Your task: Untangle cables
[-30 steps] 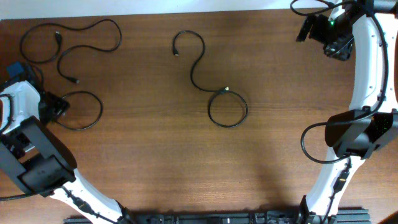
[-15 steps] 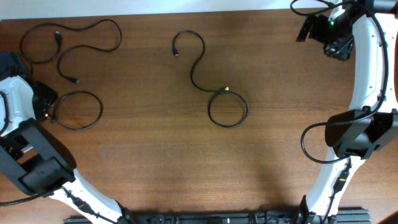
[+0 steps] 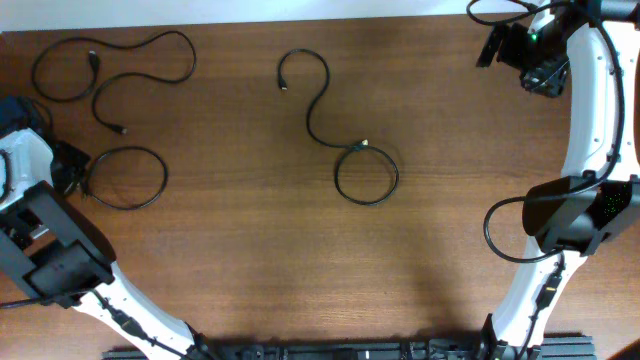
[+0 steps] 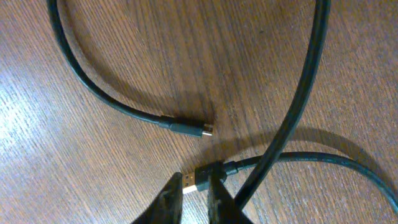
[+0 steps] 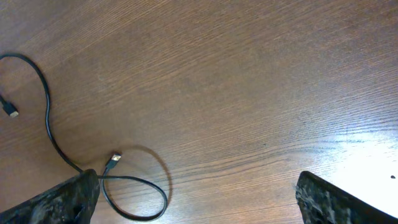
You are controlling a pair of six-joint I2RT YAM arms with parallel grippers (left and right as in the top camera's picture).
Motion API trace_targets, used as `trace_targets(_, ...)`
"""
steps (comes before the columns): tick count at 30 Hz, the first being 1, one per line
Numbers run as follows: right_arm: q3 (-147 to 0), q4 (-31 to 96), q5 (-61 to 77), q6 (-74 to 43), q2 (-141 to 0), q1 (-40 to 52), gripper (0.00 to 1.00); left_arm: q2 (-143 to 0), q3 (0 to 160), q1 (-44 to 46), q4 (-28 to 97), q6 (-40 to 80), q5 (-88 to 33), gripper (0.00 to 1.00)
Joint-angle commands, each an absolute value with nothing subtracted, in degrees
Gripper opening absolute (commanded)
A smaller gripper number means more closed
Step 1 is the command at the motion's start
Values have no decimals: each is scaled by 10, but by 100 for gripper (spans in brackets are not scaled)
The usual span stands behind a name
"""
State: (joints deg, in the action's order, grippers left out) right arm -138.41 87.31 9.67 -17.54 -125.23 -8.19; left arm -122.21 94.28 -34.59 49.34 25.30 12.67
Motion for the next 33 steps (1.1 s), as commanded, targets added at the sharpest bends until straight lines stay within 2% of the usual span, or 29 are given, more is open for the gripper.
trace_targets(1, -1382, 873, 90, -169, -1252, -83, 98, -1255, 938, -350, 491, 252, 129, 9)
trace_targets(6, -1382, 873, 90, -169, -1252, -83, 98, -1259, 958, -350, 498, 252, 129, 9)
trace_targets(7, -1382, 873, 90, -169, -1252, -83, 98, -1252, 981, -350, 521, 252, 128, 6)
trace_targets(8, -1382, 873, 90, -169, -1252, -83, 98, -1243, 1007, -350, 545, 252, 116, 11)
trace_targets(9, -1382, 873, 90, -169, -1252, -83, 99, -1236, 1025, -350, 561, 252, 99, 20)
trace_targets(11, -1382, 873, 90, -169, -1252, -83, 98, -1218, 1050, -350, 566, 252, 29, 92)
trace_targets(13, -1382, 873, 90, -169, -1252, -83, 98, -1219, 1050, -350, 567, 252, 23, 93)
trace_targets(14, -1382, 873, 90, -169, -1252, -83, 98, -1219, 1045, -350, 567, 252, 23, 92)
trace_targets(15, -1382, 873, 90, -169, -1252, -83, 98, -1219, 1041, -350, 566, 252, 23, 78)
trace_targets(17, -1382, 873, 90, -169, -1252, -83, 98, -1220, 1019, -350, 557, 222, 23, 73)
trace_targets(19, -1382, 873, 90, -169, -1252, -83, 98, -1220, 992, -350, 548, 222, 41, 54)
trace_targets(22, -1382, 873, 90, -169, -1252, -83, 98, -1220, 957, -350, 519, 222, 43, 44)
trace_targets(23, -1382, 873, 90, -169, -1252, -83, 99, -1220, 953, -350, 516, 222, 43, 34)
trace_targets(24, -1382, 873, 90, -169, -1252, -83, 98, -1220, 953, -350, 515, 222, 45, 30)
trace_targets(27, -1382, 873, 90, -169, -1252, -83, 98, -1220, 953, -350, 515, 222, 81, 24)
trace_targets(29, -1382, 873, 90, -169, -1252, -83, 99, -1220, 952, -350, 514, 222, 95, 5)
trace_targets(30, -1382, 873, 90, -169, -1252, -83, 98, -1220, 944, -350, 502, 222, 110, 0)
trace_targets(33, -1382, 873, 90, -169, -1252, -83, 98, -1220, 904, -350, 452, 222, 110, 0)
